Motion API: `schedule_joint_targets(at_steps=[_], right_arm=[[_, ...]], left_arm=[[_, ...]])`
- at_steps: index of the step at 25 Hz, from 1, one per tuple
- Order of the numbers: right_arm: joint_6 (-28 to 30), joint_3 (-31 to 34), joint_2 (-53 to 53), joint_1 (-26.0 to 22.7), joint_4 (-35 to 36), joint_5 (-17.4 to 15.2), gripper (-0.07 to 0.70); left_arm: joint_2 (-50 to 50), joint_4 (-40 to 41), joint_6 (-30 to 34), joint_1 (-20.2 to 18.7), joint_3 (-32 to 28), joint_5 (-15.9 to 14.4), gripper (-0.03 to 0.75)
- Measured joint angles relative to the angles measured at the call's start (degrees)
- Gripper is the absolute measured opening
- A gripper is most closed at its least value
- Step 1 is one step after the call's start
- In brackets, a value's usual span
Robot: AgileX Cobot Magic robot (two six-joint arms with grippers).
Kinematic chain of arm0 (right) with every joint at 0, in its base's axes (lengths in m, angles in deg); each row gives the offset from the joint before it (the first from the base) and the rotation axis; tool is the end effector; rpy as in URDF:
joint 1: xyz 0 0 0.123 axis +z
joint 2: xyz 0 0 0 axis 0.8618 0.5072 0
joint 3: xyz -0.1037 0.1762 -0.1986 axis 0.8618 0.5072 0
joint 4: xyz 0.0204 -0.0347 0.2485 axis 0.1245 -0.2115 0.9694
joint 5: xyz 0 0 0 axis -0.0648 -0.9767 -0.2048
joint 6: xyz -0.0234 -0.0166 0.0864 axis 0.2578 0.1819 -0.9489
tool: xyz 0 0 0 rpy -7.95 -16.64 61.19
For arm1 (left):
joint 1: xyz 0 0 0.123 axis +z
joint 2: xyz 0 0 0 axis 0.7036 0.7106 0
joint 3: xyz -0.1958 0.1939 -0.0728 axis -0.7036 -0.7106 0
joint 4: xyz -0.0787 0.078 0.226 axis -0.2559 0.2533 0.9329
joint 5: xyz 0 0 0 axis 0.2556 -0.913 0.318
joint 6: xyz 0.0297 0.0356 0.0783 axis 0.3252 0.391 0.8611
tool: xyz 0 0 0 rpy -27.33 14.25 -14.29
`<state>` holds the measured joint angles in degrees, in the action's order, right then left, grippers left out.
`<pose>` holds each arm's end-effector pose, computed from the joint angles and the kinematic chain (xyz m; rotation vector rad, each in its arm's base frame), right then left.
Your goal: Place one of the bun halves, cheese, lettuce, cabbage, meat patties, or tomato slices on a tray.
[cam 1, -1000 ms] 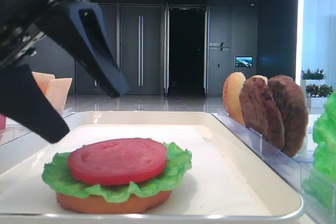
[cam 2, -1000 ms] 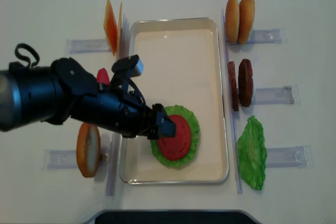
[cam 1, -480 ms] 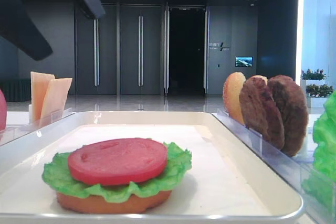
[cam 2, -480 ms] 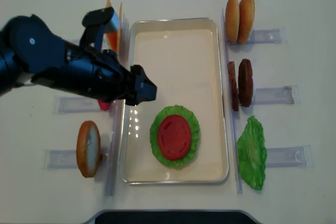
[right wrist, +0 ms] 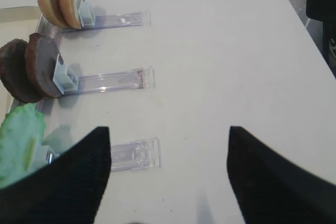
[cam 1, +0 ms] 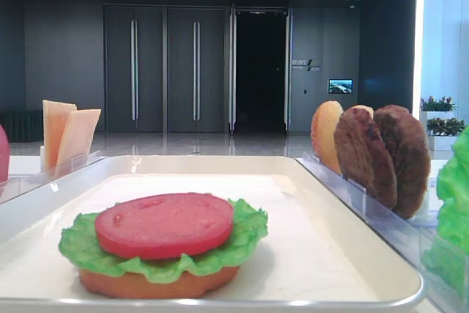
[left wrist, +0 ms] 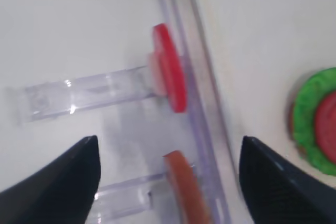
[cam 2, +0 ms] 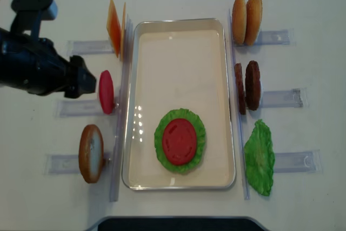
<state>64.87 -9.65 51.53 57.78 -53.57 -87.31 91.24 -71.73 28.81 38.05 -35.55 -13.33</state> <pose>-0.0090 0.0045 0.2705 0.0350 2.1153 0.0493 0.2177 -0.0369 0.2725 0.1953 2.6751 -0.2058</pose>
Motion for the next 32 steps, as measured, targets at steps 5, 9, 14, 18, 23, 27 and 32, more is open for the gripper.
schedule_joint_targets(at_steps=[5, 9, 14, 18, 23, 27, 32], right_arm=[[0.0, 0.0, 0.0, 0.0, 0.0, 0.0, 0.481], [0.0, 0.0, 0.0, 0.0, 0.0, 0.0, 0.481], [0.0, 0.0, 0.0, 0.0, 0.0, 0.0, 0.481], [0.0, 0.0, 0.0, 0.0, 0.0, 0.0, 0.481], [0.0, 0.0, 0.0, 0.0, 0.0, 0.0, 0.481], [0.0, 0.0, 0.0, 0.0, 0.0, 0.0, 0.481], [0.0, 0.0, 0.0, 0.0, 0.0, 0.0, 0.481]], left_arm=[[-2.72, 11.54, -6.47, 4.0, 0.0, -6.4, 0.629], [-3.52, 16.98, -9.99, 4.03, 0.0, -9.64, 0.629], [-3.52, 17.64, -10.52, 4.07, 0.0, -13.45, 0.629], [-5.93, 17.71, -11.23, 4.07, -1.63, -15.51, 0.629], [-13.57, 17.48, -11.45, 4.07, -8.88, -15.75, 0.629], [-22.17, 16.35, -11.51, 4.07, -15.37, -16.6, 0.629], [-34.18, 14.04, -11.77, 4.07, -18.93, -17.05, 0.629]])
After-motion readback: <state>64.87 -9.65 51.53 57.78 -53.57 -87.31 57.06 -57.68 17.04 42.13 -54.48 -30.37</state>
